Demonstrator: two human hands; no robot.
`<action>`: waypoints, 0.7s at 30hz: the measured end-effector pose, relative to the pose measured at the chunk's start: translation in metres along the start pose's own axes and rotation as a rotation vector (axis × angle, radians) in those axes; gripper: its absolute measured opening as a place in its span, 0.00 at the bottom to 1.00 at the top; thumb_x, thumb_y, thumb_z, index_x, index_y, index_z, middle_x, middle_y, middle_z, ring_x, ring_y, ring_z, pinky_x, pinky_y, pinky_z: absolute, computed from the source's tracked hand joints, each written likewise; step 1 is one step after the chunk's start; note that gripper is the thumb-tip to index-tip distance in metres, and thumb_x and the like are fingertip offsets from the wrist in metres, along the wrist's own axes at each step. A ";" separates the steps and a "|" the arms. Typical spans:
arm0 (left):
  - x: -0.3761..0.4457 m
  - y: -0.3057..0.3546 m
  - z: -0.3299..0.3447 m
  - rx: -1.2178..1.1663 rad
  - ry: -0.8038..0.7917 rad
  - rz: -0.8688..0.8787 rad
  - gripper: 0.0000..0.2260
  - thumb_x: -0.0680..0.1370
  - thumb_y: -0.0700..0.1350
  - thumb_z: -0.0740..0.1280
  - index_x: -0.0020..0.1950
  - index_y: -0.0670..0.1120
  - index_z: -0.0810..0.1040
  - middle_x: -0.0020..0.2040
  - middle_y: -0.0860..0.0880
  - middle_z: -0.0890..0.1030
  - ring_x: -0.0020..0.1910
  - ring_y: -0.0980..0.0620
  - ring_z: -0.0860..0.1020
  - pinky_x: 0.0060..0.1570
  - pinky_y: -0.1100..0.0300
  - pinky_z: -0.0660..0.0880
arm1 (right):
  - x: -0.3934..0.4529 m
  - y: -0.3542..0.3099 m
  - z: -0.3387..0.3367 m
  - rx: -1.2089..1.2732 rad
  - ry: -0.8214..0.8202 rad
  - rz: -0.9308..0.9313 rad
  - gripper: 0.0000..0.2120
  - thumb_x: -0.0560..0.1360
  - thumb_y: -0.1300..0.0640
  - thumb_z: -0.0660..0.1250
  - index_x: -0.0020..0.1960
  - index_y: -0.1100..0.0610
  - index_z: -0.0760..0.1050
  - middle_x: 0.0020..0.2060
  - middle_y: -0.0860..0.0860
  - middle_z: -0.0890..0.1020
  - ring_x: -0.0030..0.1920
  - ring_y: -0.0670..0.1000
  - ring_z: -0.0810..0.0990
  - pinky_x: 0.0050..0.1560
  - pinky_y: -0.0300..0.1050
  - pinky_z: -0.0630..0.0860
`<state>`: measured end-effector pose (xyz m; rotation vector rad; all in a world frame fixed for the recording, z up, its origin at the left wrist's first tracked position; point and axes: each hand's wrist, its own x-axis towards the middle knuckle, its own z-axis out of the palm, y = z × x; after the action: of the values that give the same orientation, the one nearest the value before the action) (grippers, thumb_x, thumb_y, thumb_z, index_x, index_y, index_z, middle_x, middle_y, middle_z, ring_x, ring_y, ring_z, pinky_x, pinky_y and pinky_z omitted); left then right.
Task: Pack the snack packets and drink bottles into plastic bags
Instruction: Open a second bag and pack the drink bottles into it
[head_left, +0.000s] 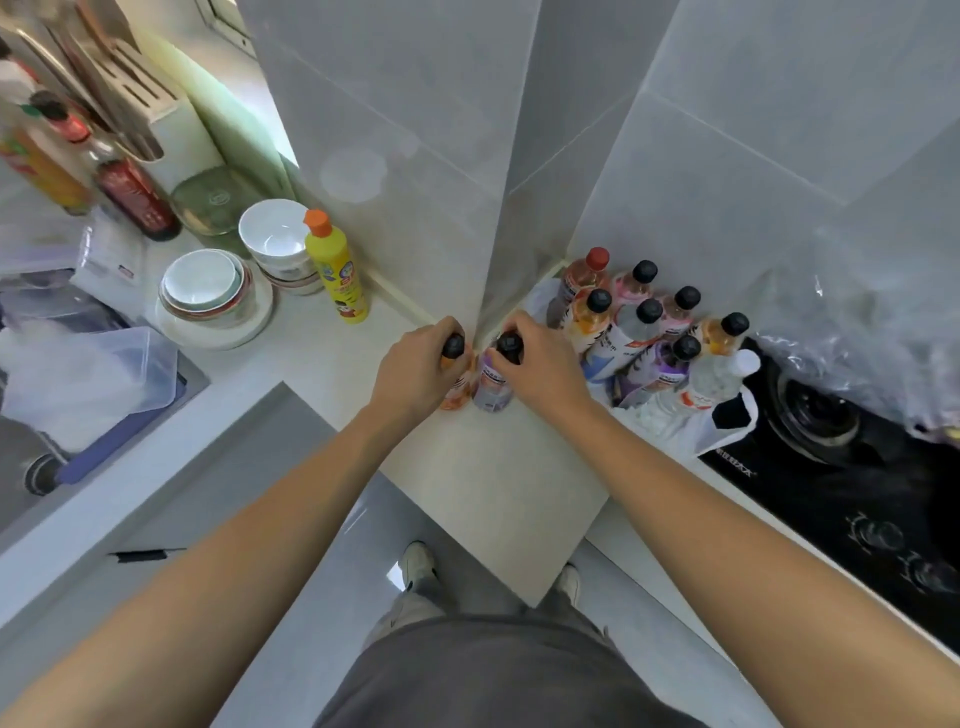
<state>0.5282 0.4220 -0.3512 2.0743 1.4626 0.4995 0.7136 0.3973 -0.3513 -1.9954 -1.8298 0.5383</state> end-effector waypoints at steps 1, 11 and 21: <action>0.001 0.000 0.001 0.005 -0.001 0.001 0.07 0.78 0.51 0.68 0.49 0.51 0.72 0.41 0.49 0.79 0.39 0.44 0.76 0.37 0.50 0.74 | -0.002 0.001 0.001 -0.004 0.001 0.003 0.16 0.77 0.46 0.72 0.49 0.51 0.67 0.41 0.51 0.80 0.41 0.56 0.80 0.38 0.53 0.77; -0.023 0.020 -0.001 0.194 0.143 0.008 0.19 0.78 0.56 0.67 0.66 0.50 0.70 0.54 0.50 0.73 0.53 0.47 0.73 0.36 0.53 0.72 | -0.032 0.027 -0.006 0.097 0.046 -0.023 0.19 0.77 0.41 0.70 0.59 0.52 0.72 0.46 0.46 0.75 0.46 0.50 0.75 0.43 0.48 0.74; -0.025 0.089 0.125 0.165 -0.172 0.439 0.15 0.81 0.49 0.66 0.64 0.44 0.74 0.57 0.46 0.76 0.53 0.45 0.75 0.44 0.53 0.74 | -0.094 0.162 -0.005 0.093 -0.026 0.188 0.18 0.78 0.51 0.70 0.65 0.56 0.74 0.58 0.53 0.79 0.61 0.57 0.77 0.55 0.53 0.77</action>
<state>0.6584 0.3477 -0.3930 2.5148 0.9781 0.3597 0.8466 0.2907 -0.4291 -2.1179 -1.6091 0.6941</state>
